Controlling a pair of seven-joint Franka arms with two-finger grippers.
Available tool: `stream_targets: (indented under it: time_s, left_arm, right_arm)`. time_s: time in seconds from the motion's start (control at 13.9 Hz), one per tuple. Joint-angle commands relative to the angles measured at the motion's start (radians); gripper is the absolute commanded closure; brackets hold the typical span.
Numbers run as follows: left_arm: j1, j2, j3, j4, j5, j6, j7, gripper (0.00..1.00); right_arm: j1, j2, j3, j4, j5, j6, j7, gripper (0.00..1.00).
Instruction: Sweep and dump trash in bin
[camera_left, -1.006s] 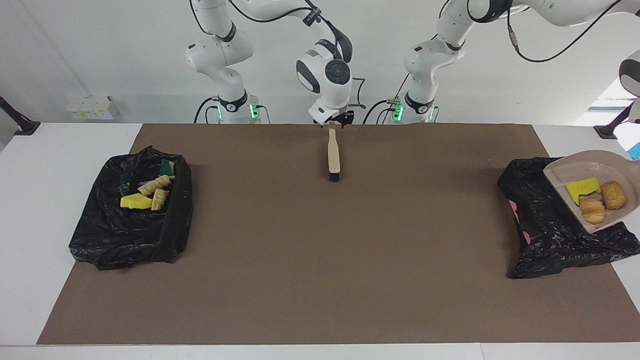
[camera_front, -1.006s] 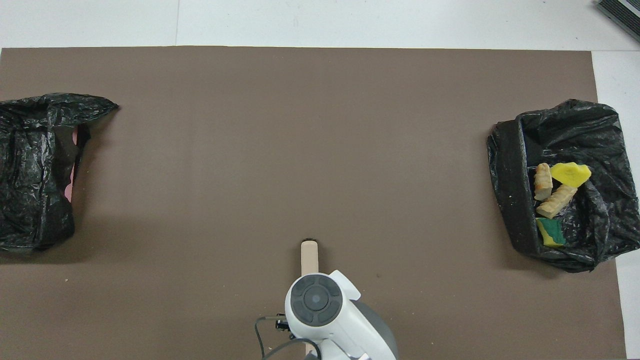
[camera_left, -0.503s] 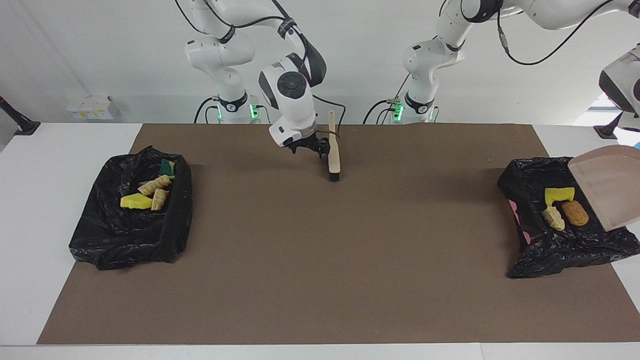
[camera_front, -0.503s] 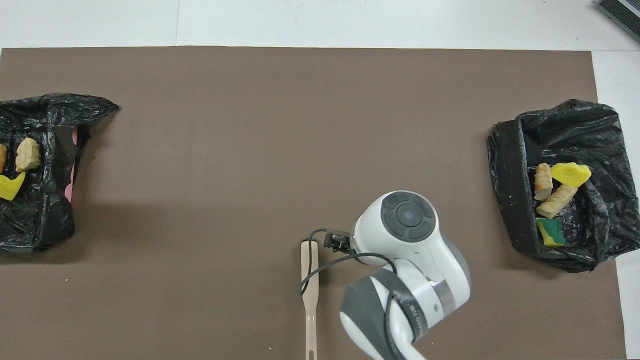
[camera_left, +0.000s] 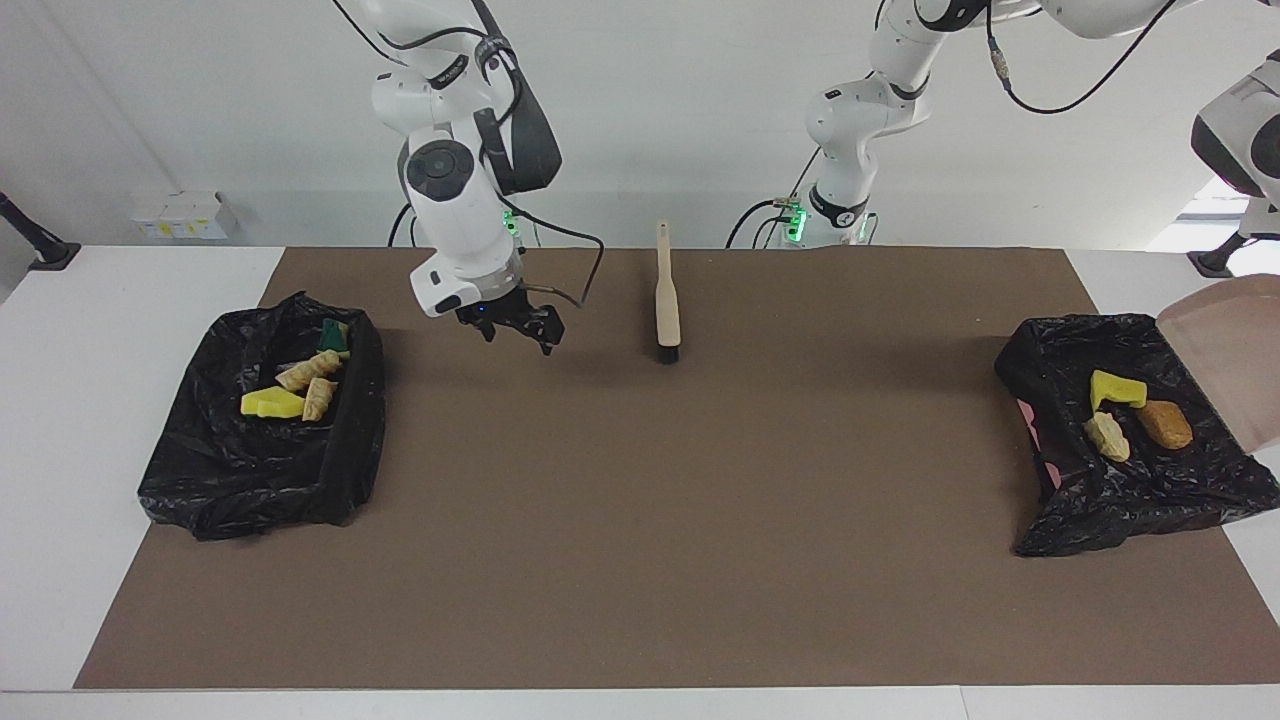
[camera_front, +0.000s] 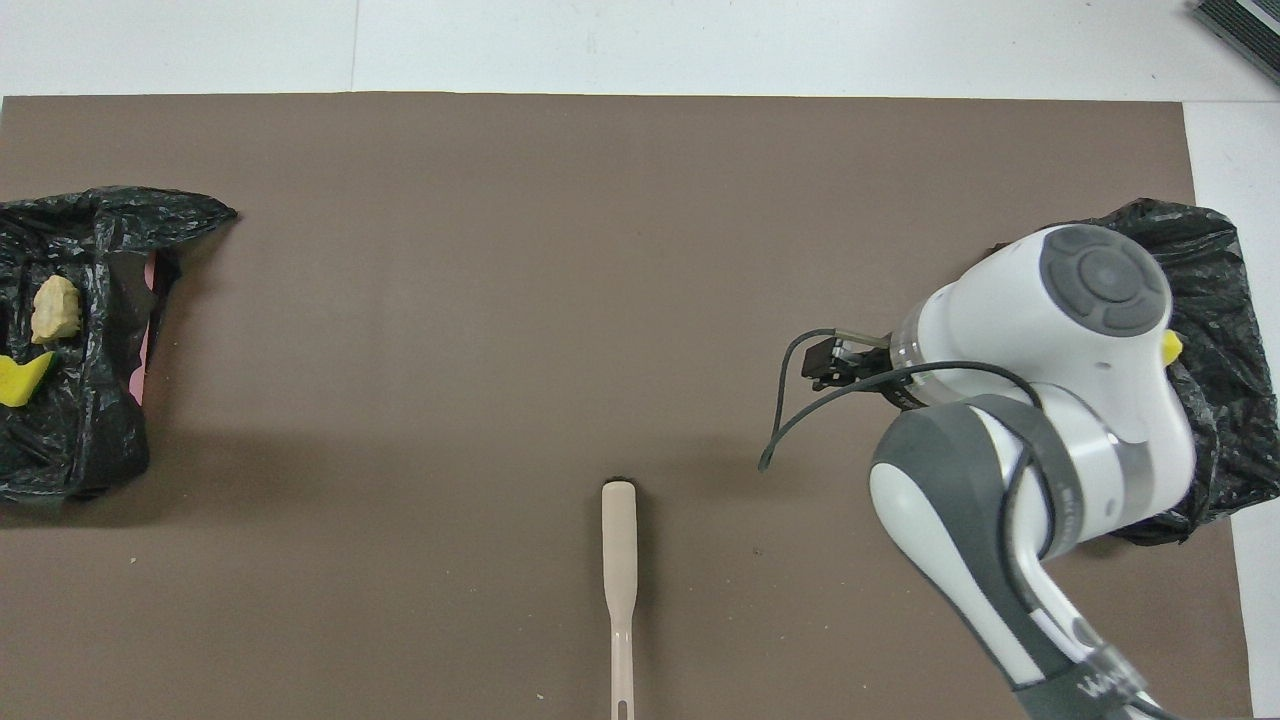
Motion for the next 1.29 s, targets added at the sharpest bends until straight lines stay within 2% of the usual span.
stream_targets:
  time_s: [0.0, 0.36, 0.57, 0.79, 1.01, 1.22]
  left_arm:
    - [-0.021, -0.053, 0.008, -0.045, -0.184, -0.069, -0.087, 1.00]
    - [-0.096, -0.067, 0.005, -0.063, -0.442, -0.179, -0.351, 1.00]
    - [-0.155, -0.129, 0.005, -0.164, -0.560, -0.193, -0.626, 1.00]
    - [-0.261, -0.151, 0.005, -0.192, -0.637, -0.245, -0.915, 1.00]
    - [-0.376, -0.159, 0.005, -0.194, -0.735, -0.290, -1.191, 1.00]
    - [-0.481, -0.165, 0.004, -0.201, -0.848, -0.278, -1.481, 1.00]
  right_arm:
    - [-0.052, -0.041, 0.010, 0.076, -0.037, -0.061, -0.070, 0.00]
    - [-0.062, -0.041, -0.016, 0.211, -0.039, -0.199, -0.084, 0.00]
    - [-0.062, -0.041, -0.030, 0.266, -0.042, -0.210, -0.097, 0.00]
    - [-0.085, -0.039, -0.037, 0.334, -0.051, -0.284, -0.168, 0.00]
    - [-0.048, -0.036, -0.089, 0.369, -0.114, -0.349, -0.203, 0.00]
    - [0.044, -0.034, -0.204, 0.392, -0.114, -0.390, -0.212, 0.00]
